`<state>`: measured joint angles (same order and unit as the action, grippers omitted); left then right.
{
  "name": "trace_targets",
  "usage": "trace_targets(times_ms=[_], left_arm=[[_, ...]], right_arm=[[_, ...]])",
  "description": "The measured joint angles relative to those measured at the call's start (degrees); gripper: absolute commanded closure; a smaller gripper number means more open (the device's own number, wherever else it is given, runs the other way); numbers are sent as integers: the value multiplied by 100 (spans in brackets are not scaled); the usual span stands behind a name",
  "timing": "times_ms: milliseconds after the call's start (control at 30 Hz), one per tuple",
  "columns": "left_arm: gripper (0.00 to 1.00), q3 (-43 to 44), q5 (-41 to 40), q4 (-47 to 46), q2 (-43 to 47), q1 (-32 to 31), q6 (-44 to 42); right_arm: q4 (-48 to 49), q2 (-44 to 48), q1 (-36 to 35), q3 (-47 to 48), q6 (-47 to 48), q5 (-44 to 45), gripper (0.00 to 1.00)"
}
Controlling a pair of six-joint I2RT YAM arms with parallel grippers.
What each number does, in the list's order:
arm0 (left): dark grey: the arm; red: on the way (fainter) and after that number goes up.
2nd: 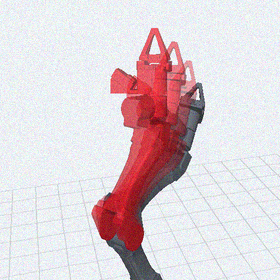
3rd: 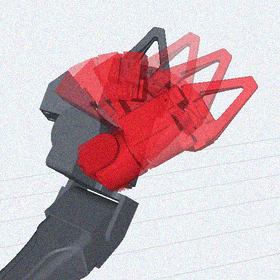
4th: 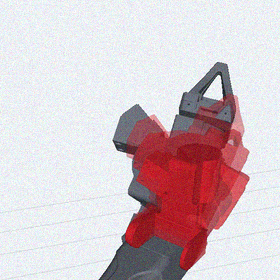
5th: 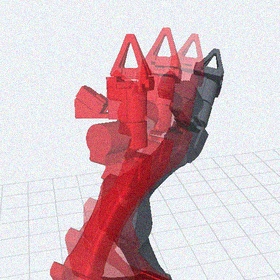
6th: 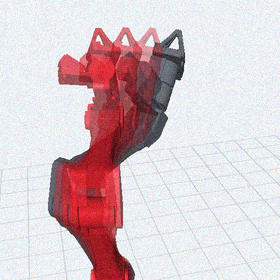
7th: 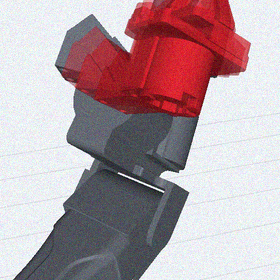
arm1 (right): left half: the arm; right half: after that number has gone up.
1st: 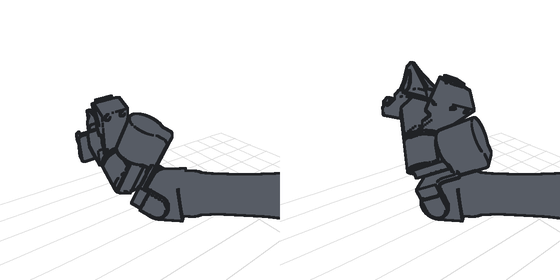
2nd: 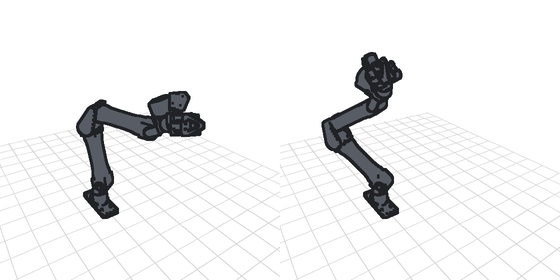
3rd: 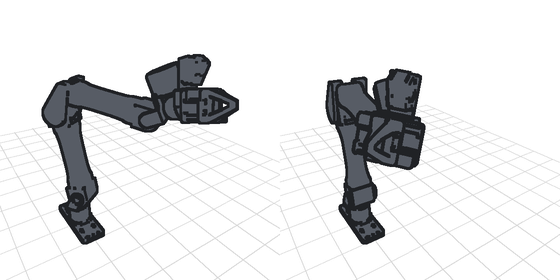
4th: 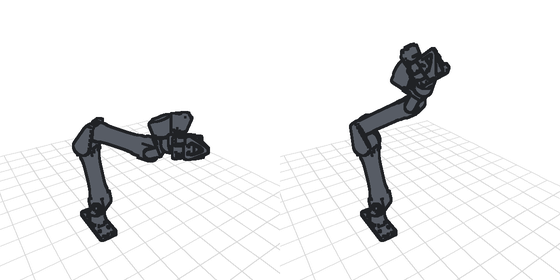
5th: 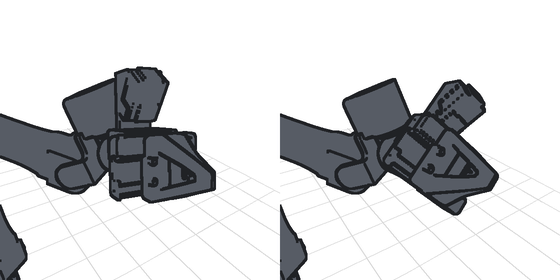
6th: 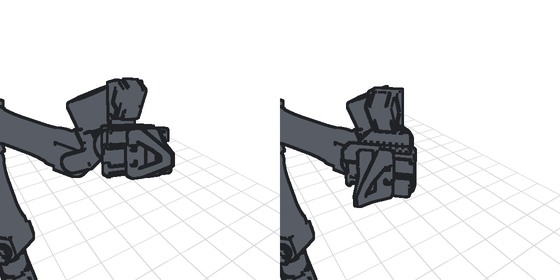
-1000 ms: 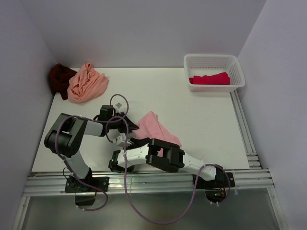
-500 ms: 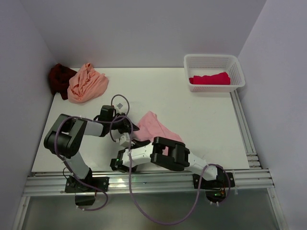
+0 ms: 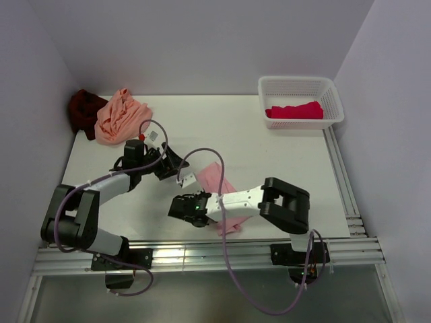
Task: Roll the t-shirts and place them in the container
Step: Roll the tshirt
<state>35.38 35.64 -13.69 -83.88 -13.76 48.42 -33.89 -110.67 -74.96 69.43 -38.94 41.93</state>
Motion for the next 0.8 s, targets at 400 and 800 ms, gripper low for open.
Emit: trace_targets(times_ms=[400,800], left_arm=[[17,-247,-92,-57,667,92,-181],[16,-761,-249,-479,811,-232,-234]], right_arm=[[2820,1637,1556,-2055,332,-3451,100],[5187,949,3287,-2791,428,-7766,100]])
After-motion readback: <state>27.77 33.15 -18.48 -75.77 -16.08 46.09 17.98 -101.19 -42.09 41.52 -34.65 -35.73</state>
